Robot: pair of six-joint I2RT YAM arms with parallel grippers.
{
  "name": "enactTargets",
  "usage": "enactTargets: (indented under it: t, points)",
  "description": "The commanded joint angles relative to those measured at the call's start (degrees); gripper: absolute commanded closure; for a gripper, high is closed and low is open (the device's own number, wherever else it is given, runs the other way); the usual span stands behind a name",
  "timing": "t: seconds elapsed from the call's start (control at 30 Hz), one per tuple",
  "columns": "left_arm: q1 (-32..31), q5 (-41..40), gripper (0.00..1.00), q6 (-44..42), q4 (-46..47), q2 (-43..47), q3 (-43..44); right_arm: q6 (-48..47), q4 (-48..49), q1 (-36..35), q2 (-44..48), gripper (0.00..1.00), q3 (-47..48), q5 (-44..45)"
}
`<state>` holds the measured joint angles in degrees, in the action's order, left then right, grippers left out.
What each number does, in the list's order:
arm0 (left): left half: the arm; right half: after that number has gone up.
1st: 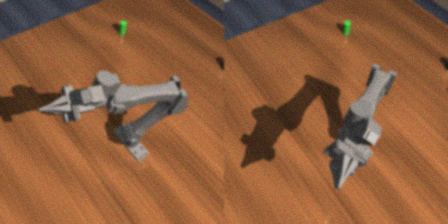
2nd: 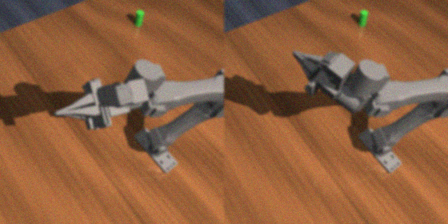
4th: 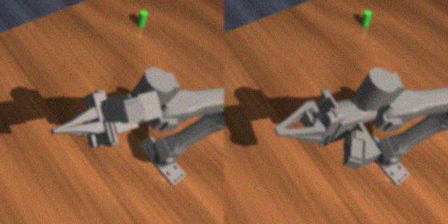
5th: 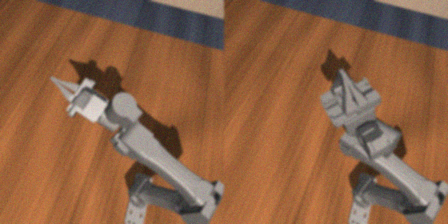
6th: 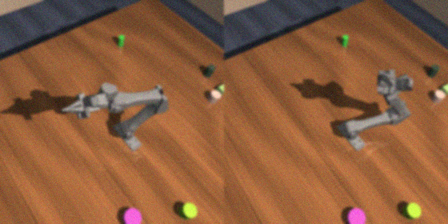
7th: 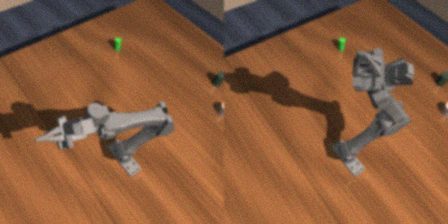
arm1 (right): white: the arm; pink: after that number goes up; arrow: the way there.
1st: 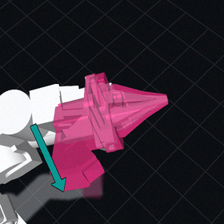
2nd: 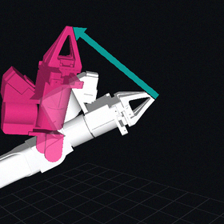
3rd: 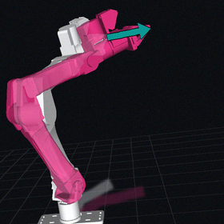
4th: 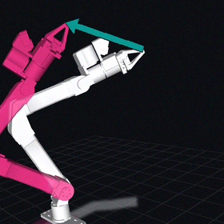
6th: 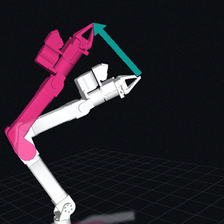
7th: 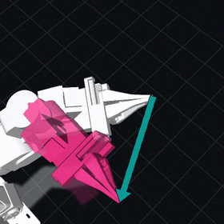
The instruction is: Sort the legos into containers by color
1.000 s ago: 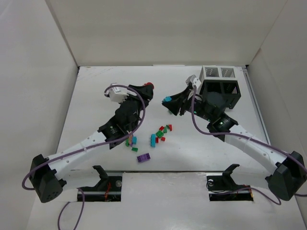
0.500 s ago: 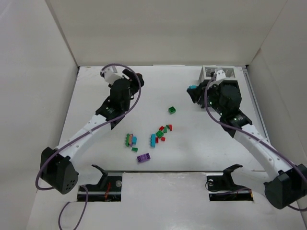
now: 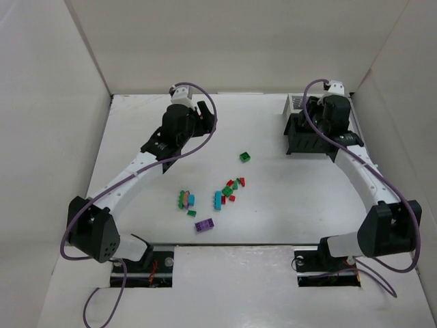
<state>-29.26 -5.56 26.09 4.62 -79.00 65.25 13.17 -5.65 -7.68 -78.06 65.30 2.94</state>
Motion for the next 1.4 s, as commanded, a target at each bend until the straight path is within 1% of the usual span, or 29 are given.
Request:
enactTargets:
  t: [0.0, 0.2, 0.43, 0.47, 0.5, 0.63, 0.7, 0.8, 0.83, 0.93, 0.97, 1.07, 1.13, 1.17, 1.2, 1.3, 1.33, 1.37]
  points:
    - [0.0, 3.8, 0.78, -3.4, 2.8, 0.3, -0.6, 0.9, -1.3, 2.2, -0.2, 1.0, 3.1, 1.0]
    - [0.0, 5.5, 0.78, -3.9, 3.8, -1.0, -1.7, 0.4, -1.8, 2.8, -2.1, 1.0, 3.6, 2.1]
    - [0.0, 6.5, 0.78, -4.5, 3.3, -5.8, 3.1, 0.4, -2.4, 3.3, -7.4, 1.0, 6.2, 2.1]
    - [0.0, 6.5, 0.78, -4.5, 3.3, -6.6, 3.6, 0.4, -2.4, 3.3, -8.8, 0.97, 6.9, 2.6]
    - [0.0, 7.1, 0.78, -4.5, 2.8, -6.6, 4.2, 0.4, -3.0, 3.3, -9.4, 0.97, 6.9, 3.2]
    - [0.0, 7.8, 0.78, -5.0, 2.8, -7.7, 5.4, 1.1, -5.1, 3.3, -11.9, 0.87, 8.1, 5.8]
    - [0.0, 7.8, 0.78, -5.0, 2.8, -7.7, 5.4, 1.8, -5.1, 3.3, -12.5, 0.79, 8.1, 6.5]
    - [0.0, 8.5, 0.78, -5.0, 2.8, -7.7, 5.4, 1.8, -5.1, 3.3, -13.1, 0.58, 8.1, 7.1]
    - [0.0, 9.2, 0.75, -5.0, 2.2, -8.3, 5.9, 1.8, -5.6, 3.3, -13.1, 0.5, 8.1, 7.1]
    - [0.0, 11.1, 0.75, -5.0, 2.2, -8.3, 5.9, 1.8, -5.6, 3.3, -12.6, 0.35, 8.1, 6.5]
    - [0.0, 11.6, 0.74, -5.0, 2.2, -8.3, 5.9, 1.8, -5.6, 3.3, -12.6, 0.26, 8.1, 5.9]
    - [0.0, 11.6, 0.74, -5.0, 2.2, -8.3, 5.9, 1.2, -4.8, 3.3, -10.5, 0.21, 6.7, 5.4]
    - [0.0, 12.2, 0.74, -4.4, 2.8, -8.3, 5.9, 0.4, -3.5, 3.3, -9.2, 0.21, 5.1, 3.1]
    - [-0.5, 12.2, 0.74, -3.9, 3.6, -7.7, 5.9, -2.2, -2.8, 3.3, -7.5, 0.21, 4.4, 1.3]
    - [-0.5, 12.8, 0.74, -3.0, 4.2, -7.7, 5.9, -3.4, -1.0, 3.3, -6.5, 0.21, 3.7, -3.8]
    - [-1.1, 13.3, 0.73, 0.1, 7.7, -6.4, 5.4, -8.7, 3.3, 0.8, -2.2, 0.21, 0.0, -10.6]
    - [-1.8, 14.8, 0.73, 1.5, 8.6, -6.4, 5.4, -11.2, 4.3, -1.4, -0.1, 0.21, -1.8, -14.9]
    - [-1.8, 14.8, 0.73, 2.6, 9.3, -6.4, 5.4, -11.2, 5.1, -2.7, -0.1, 0.21, -2.5, -16.6]
